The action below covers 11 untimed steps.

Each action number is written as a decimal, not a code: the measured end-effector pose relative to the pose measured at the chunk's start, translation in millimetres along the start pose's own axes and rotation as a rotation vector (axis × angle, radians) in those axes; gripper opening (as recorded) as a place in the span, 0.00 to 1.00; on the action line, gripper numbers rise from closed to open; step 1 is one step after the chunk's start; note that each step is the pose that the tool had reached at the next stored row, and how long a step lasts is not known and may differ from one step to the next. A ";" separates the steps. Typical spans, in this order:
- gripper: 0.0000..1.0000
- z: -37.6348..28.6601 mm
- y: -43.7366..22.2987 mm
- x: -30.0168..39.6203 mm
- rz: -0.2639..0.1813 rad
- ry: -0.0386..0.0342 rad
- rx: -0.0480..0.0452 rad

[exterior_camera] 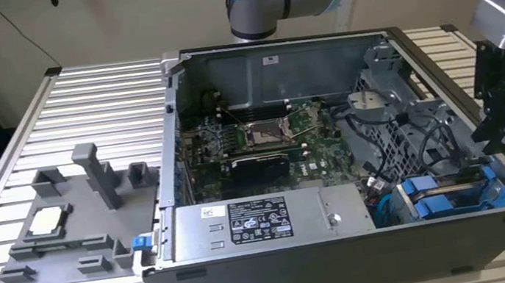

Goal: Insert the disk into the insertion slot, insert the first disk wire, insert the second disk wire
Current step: 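Insert the first disk wire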

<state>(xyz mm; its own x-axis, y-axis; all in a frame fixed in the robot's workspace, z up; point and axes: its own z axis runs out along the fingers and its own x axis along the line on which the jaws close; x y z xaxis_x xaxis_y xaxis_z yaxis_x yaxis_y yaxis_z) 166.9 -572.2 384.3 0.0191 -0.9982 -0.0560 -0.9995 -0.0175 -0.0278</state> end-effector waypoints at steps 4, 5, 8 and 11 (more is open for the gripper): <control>0.27 -1.0 0.0 0.0 0.000 0.0000 0.0000; 0.27 -1.0 0.0 0.0 0.000 0.0001 0.0000; 0.27 -0.9 0.0 -3.1 0.000 0.0002 0.0000; 0.27 -0.2 -0.2 -14.8 0.000 0.0001 0.0000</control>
<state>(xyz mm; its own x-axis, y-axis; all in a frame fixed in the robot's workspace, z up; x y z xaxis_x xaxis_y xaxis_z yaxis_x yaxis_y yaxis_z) 166.8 -557.5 385.4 0.0190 -0.9983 -0.0559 -0.9995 -0.0174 -0.0278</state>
